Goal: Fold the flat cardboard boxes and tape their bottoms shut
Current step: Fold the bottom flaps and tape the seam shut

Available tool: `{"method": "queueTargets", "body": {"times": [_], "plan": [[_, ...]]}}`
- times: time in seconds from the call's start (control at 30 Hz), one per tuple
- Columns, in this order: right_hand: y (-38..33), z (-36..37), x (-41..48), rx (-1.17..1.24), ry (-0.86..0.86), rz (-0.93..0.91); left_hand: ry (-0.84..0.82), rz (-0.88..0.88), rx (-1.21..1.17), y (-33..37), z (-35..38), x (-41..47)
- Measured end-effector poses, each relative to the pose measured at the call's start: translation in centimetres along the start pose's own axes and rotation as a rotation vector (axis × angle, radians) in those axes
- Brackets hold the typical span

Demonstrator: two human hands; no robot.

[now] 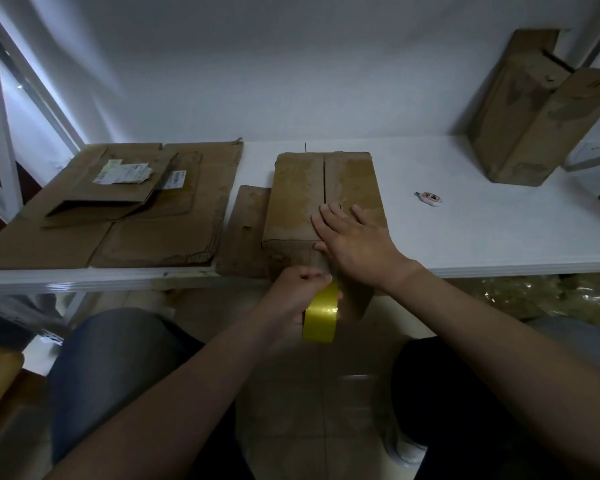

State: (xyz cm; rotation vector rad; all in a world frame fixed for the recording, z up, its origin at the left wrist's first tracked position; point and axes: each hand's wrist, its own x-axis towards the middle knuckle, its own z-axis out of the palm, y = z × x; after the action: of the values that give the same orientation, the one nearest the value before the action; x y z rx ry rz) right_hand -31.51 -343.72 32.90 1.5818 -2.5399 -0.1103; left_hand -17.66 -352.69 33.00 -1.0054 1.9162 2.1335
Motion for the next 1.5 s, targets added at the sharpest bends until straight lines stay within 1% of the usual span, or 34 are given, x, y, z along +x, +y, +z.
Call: {"method": "queueTargets", "body": {"times": [0.13, 0.27, 0.4, 0.47, 0.63, 0.77, 0.97, 1.13, 1.2, 1.27, 1.33, 1.4, 1.5], "plan": [[1.0, 0.5, 0.7, 0.003, 0.039, 0.006, -0.041, -0.051, 0.002, 0.6, -0.7, 1.0], [1.9, 0.9, 1.4, 0.007, 0.041, 0.000, -0.031, -0.052, 0.022, 0.6, -0.5, 2.5], [2.4, 1.1, 1.9, 0.012, 0.063, -0.019, -0.042, -0.175, -0.016, 0.4, -0.3, 3.2], [2.5, 1.4, 1.9, 0.019, 0.088, -0.026, -0.038, -0.198, 0.000, -0.3, -0.2, 3.5], [3.2, 2.1, 2.2, 0.022, 0.156, -0.067, 0.019, -0.142, -0.035, -0.6, -0.7, 3.8], [4.0, 2.6, 2.5, 0.031, 0.150, -0.112, 0.077, -0.111, -0.092, -0.2, -1.0, 3.9], [4.8, 2.1, 3.4, 0.119, 0.114, -0.106, 0.075, -0.076, -0.145, 0.8, -0.4, 3.9], [5.1, 0.6, 3.3, 0.141, 0.068, -0.101, 0.020, -0.041, -0.152, 1.5, -0.3, 3.7], [5.7, -0.7, 2.8, 0.241, 0.136, -0.063, 0.028, -0.046, -0.138, 1.3, 0.0, 3.7], [7.1, -1.5, 2.2, 0.343, 0.197, 0.034, 0.046, -0.054, -0.129, 1.0, 0.4, 3.9], [8.9, -1.5, 1.5, 0.370, 0.206, 0.144, 0.071, -0.051, -0.109, 0.6, 0.8, 4.2], [11.4, -0.6, 0.7, 0.354, 0.172, 0.245, 0.109, -0.043, -0.096, 0.4, 1.1, 4.4], [15.8, 2.4, -0.2, 0.274, 0.054, 0.417, 0.164, -0.045, -0.098, 0.2, 1.4, 4.5]]}}
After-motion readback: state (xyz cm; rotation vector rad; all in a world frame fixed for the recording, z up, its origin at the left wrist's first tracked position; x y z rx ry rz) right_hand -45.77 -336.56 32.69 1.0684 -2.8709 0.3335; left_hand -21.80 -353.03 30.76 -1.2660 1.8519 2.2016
